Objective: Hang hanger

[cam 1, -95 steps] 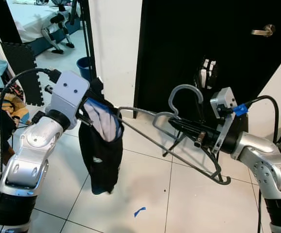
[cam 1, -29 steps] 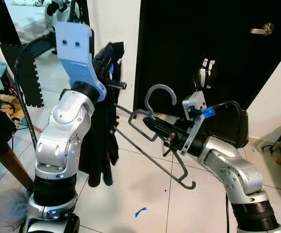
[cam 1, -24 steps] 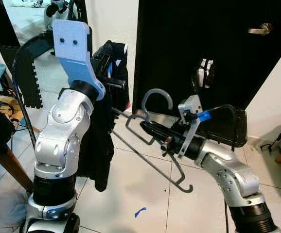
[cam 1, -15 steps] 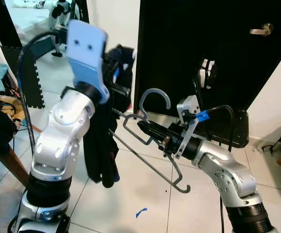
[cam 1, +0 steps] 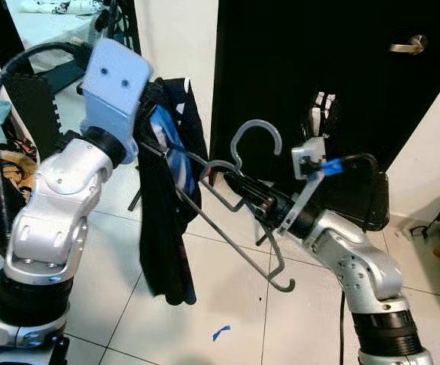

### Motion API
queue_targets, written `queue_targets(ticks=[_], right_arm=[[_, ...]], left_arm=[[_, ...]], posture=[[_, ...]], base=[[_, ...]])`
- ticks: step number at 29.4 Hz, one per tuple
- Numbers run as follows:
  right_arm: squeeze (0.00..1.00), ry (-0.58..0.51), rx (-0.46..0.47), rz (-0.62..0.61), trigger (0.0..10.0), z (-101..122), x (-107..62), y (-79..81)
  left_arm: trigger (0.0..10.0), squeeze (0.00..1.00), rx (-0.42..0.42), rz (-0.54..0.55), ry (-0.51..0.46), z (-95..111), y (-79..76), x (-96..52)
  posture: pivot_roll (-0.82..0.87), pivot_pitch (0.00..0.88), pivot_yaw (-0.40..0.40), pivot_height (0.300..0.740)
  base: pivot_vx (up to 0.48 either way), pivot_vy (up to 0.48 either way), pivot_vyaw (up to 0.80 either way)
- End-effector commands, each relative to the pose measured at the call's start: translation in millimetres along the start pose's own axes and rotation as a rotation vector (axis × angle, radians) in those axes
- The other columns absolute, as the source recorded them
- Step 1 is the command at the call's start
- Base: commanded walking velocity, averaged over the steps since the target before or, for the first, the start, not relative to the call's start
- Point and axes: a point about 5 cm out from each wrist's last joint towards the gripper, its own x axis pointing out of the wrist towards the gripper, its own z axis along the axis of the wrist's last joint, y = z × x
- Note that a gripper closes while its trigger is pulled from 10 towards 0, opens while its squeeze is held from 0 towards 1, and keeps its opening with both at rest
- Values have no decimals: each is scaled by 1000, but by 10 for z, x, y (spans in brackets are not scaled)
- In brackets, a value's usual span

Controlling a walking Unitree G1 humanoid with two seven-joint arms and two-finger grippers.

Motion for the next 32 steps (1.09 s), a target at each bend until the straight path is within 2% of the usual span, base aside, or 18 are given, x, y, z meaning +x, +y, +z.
queue_targets(ticks=[1, 2, 3, 4, 6, 8, 11, 12, 18, 20, 22, 23, 24, 25, 26, 27, 28, 32], right_arm=[[0, 7, -9, -52, 10000, -11, -3, -60], [0, 25, -13, -130, 10000, -15, 8, -152], [0, 25, -13, -130, 10000, -15, 8, -152], [0, 33, -12, -177, 10000, -11, 12, -208], [0, 33, -12, -177, 10000, -11, 12, -208], [0, 101, -32, -263, 10000, -56, 7, -308], [0, 140, -38, -304, 10000, -92, 1, -353], [0, 164, -34, -354, 10000, -113, -3, -407], [0, 156, 1, -418, 10000, -102, -2, -474], [0, 63, 98, -519, 10000, 1, -6, -570], [0, 21, 163, -618, 10000, 42, -49, -666], [0, 21, 163, -618, 10000, 42, -49, -666], [0, 15, 170, -657, 10000, 56, -69, -710], [0, 15, 170, -657, 10000, 56, -69, -710], [0, 14, 163, -682, 10000, 72, -85, -741], [0, 14, 163, -682, 10000, 72, -85, -741], [0, 21, 146, -708, 10000, 96, -95, -777], [0, 23, 142, -717, 10000, 101, -95, -785]], left_arm=[[10000, 0, -6, -24, -67, 161, 10, -20], [10000, 0, -111, -97, -113, 216, -103, -67], [10000, 0, -111, -97, -113, 216, -103, -67], [10000, 0, -177, -147, -142, 247, -184, -104], [10000, 0, -177, -147, -142, 247, -184, -104], [10000, 0, -238, -157, -170, 273, -235, -139], [10000, 0, -241, -134, -172, 269, -214, -139], [10000, 0, -232, -111, -168, 259, -178, -137], [10000, 0, -208, -87, -143, 221, -117, -137], [10000, 0, -150, -15, -48, 26, -15, -165], [10000, 0, -90, 104, 36, -144, 150, -212], [10000, 0, -90, 104, 36, -144, 150, -212], [10000, 0, -63, 173, 74, -208, 254, -251], [10000, 0, -63, 173, 74, -208, 254, -251], [10000, 0, -44, 250, 113, -267, 363, -294], [10000, 0, -44, 250, 113, -267, 363, -294], [10000, 0, -49, 418, 179, -371, 573, -405], [10000, 0, -67, 460, 192, -402, 623, -441]], posture=[[-41, 76, -13, 740], [-41, 79, -17, 740], [-41, 79, -17, 740], [-41, 79, -17, 740], [-41, 79, -17, 740], [-42, 82, -22, 740], [-42, 82, -22, 740], [-43, 82, -21, 740], [-44, 84, -19, 740], [-45, 86, -19, 740], [-44, 87, -20, 740], [-44, 87, -20, 740], [-42, 88, -20, 740], [-42, 88, -20, 740], [-42, 88, -20, 740], [-42, 88, -20, 740], [-39, 89, -23, 740], [-39, 89, -23, 740]], base=[[0, 0, 0], [0, 0, 0], [0, 0, 0], [0, 0, 0], [0, 0, 0], [0, 0, 0], [0, 0, 0], [0, 0, 0], [0, 0, 0], [0, 0, 0], [0, 0, 0], [0, 0, 0], [0, 0, 0], [0, 0, 0], [0, 0, 0], [0, 0, 0], [0, 0, 0], [0, 0, 0]])
